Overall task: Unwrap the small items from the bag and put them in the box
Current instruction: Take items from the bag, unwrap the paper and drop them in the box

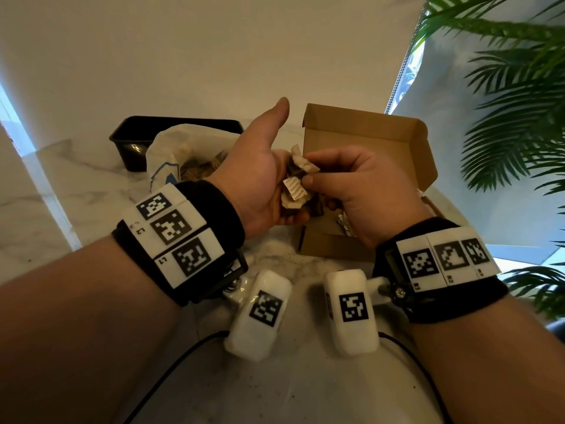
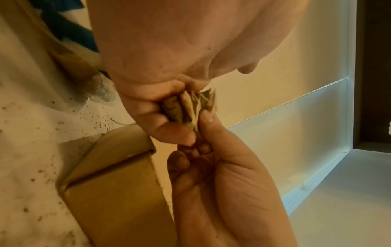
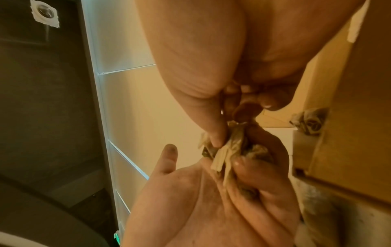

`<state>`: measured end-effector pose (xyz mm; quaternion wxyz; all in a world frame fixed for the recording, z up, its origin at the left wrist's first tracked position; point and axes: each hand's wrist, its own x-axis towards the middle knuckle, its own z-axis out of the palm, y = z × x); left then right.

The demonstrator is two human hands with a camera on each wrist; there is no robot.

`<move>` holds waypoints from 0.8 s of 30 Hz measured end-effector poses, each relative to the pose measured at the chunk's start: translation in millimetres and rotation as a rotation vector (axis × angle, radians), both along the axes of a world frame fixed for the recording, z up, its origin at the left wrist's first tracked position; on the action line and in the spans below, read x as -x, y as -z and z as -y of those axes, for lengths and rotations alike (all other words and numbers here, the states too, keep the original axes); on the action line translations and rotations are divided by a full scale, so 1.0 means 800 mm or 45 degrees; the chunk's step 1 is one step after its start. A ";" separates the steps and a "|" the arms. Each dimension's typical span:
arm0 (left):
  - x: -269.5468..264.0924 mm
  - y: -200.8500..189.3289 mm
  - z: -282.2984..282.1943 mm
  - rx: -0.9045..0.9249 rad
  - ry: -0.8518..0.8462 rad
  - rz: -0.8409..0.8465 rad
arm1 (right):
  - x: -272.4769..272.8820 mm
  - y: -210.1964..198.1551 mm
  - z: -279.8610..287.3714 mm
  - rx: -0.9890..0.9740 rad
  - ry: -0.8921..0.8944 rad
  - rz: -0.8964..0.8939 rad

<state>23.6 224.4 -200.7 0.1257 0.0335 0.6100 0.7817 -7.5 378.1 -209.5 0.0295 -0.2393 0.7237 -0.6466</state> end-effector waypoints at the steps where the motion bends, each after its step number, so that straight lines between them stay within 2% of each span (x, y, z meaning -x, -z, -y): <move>1: 0.000 0.000 0.000 -0.002 -0.007 0.006 | 0.001 0.001 0.001 0.018 0.032 0.004; 6: 0.002 0.002 -0.003 -0.038 -0.135 0.051 | 0.009 0.003 0.000 0.201 0.179 0.074; 15: 0.003 0.003 -0.004 0.067 -0.368 0.060 | 0.007 -0.005 -0.004 0.279 0.353 0.214; 20: 0.003 0.004 -0.003 0.136 -0.397 0.008 | 0.007 -0.006 -0.004 0.402 0.363 0.237; 24: 0.005 0.006 -0.003 0.264 -0.421 -0.059 | 0.006 -0.011 -0.005 0.630 0.315 0.272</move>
